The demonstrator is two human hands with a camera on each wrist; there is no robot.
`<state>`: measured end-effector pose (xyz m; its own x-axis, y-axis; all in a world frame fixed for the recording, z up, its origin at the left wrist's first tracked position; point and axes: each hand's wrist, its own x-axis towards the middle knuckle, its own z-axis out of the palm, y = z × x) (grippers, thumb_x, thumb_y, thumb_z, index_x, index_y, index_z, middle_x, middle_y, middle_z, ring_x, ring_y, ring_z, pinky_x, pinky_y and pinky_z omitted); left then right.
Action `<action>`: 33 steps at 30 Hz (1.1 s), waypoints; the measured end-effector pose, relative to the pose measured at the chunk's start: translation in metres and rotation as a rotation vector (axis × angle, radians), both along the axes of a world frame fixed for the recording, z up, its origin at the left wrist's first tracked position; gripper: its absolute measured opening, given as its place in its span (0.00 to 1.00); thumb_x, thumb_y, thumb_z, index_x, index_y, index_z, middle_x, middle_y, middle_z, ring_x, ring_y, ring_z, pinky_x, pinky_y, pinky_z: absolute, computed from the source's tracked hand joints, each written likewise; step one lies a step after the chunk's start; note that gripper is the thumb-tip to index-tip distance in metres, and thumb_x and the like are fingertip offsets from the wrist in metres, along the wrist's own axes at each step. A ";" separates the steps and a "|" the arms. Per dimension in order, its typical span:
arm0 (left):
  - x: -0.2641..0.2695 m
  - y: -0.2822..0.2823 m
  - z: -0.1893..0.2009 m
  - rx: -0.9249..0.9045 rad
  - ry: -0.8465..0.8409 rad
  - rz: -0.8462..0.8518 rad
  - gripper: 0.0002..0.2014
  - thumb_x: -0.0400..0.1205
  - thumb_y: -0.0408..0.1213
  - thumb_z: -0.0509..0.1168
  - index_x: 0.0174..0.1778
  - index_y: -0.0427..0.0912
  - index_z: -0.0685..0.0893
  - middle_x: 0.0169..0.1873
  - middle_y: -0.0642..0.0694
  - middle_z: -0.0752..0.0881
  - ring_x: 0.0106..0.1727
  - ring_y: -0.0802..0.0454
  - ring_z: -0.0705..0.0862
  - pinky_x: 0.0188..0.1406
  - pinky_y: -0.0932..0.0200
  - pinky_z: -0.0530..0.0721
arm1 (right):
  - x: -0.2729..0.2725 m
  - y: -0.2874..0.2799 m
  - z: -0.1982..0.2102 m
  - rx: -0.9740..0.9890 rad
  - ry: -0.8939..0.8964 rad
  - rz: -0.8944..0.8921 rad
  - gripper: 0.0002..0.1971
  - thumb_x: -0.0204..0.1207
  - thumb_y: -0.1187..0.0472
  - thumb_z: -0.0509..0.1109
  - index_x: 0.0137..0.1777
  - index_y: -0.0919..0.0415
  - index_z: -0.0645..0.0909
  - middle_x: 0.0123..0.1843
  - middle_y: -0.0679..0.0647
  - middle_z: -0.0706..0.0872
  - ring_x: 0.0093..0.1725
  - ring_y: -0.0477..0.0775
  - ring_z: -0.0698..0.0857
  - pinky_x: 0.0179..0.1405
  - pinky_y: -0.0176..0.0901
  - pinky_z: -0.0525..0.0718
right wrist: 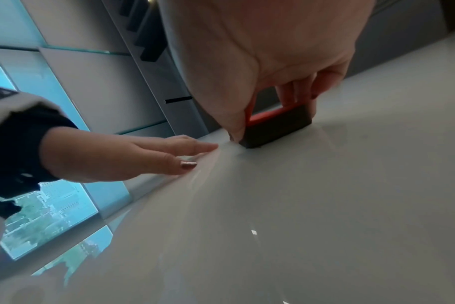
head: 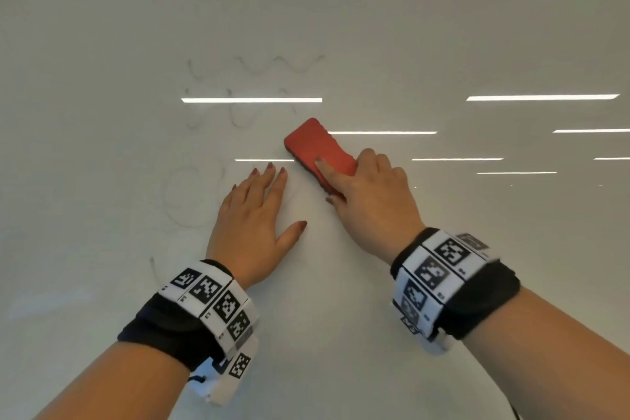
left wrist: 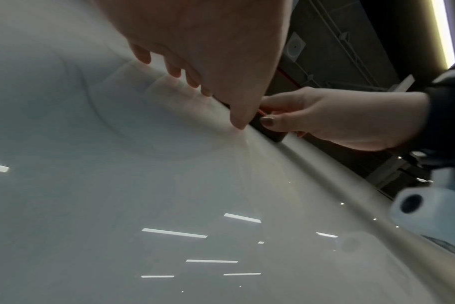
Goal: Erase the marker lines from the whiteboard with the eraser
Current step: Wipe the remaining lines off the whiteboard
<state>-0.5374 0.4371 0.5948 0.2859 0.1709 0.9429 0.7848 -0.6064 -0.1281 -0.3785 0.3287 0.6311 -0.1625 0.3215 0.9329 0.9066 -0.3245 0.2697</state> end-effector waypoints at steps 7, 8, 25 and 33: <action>0.000 0.002 0.000 -0.019 0.008 0.006 0.41 0.75 0.68 0.36 0.83 0.51 0.43 0.83 0.51 0.45 0.83 0.50 0.46 0.81 0.50 0.49 | 0.044 -0.027 0.015 0.073 0.146 -0.035 0.26 0.82 0.45 0.57 0.80 0.39 0.58 0.57 0.61 0.71 0.55 0.63 0.72 0.52 0.56 0.73; 0.000 0.002 -0.001 -0.020 0.009 0.004 0.41 0.75 0.68 0.37 0.83 0.51 0.43 0.83 0.51 0.45 0.83 0.50 0.46 0.81 0.50 0.49 | 0.047 -0.028 0.022 0.092 0.168 -0.048 0.27 0.82 0.44 0.56 0.80 0.39 0.57 0.58 0.62 0.71 0.56 0.63 0.72 0.53 0.56 0.72; -0.003 0.005 0.000 0.017 0.013 -0.025 0.40 0.77 0.67 0.40 0.83 0.50 0.44 0.83 0.50 0.47 0.83 0.50 0.47 0.80 0.51 0.46 | -0.003 -0.002 -0.010 0.022 0.120 -0.010 0.28 0.82 0.45 0.57 0.81 0.41 0.56 0.56 0.60 0.71 0.54 0.61 0.71 0.49 0.52 0.72; -0.070 0.026 0.010 0.050 -0.097 -0.023 0.40 0.78 0.67 0.41 0.83 0.49 0.47 0.83 0.50 0.48 0.82 0.48 0.50 0.79 0.46 0.51 | -0.001 -0.004 0.022 0.135 0.192 -0.133 0.27 0.82 0.46 0.56 0.81 0.44 0.57 0.57 0.63 0.73 0.54 0.63 0.74 0.51 0.55 0.73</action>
<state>-0.6074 0.4630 0.6053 0.1966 0.1173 0.9734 0.7810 -0.6189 -0.0831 -0.3793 0.3246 0.6531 0.0568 0.1984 0.9785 0.8838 -0.4659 0.0431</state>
